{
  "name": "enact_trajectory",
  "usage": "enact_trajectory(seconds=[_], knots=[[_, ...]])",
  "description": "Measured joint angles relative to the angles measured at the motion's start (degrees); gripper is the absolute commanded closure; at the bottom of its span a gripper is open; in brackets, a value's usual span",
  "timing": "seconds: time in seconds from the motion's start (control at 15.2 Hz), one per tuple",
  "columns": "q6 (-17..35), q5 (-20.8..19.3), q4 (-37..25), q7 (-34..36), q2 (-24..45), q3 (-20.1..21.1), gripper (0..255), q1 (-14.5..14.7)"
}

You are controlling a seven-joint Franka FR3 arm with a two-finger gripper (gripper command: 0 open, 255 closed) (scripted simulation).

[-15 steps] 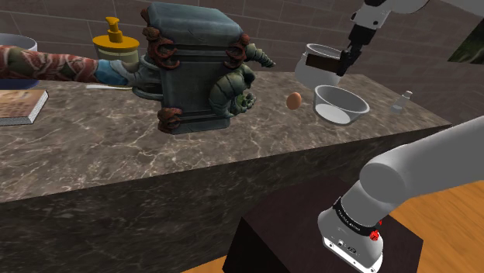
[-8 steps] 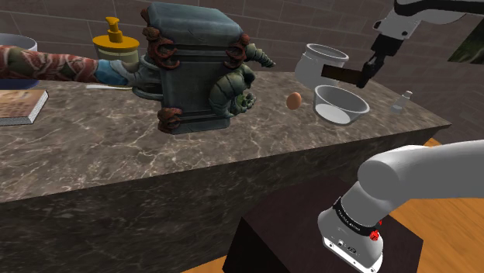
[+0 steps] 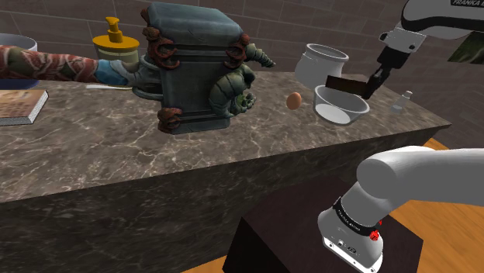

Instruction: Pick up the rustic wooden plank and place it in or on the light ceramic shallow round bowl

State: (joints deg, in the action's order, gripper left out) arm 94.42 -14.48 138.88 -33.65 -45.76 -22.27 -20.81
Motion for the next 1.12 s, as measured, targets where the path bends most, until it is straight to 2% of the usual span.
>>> enact_trajectory(seconds=[0.4,0.79,0.86,1.12], knots=[[4.51,-0.98,4.78,0.19,-0.27,-1.06,255,-0.41],[5.13,-1.11,5.35,0.2,-0.24,-1.23,255,-0.46],[5.14,-1.11,5.36,0.2,-0.24,-1.23,0,-0.46],[5.14,-1.11,5.36,0.2,-0.25,-1.23,0,-0.46]])
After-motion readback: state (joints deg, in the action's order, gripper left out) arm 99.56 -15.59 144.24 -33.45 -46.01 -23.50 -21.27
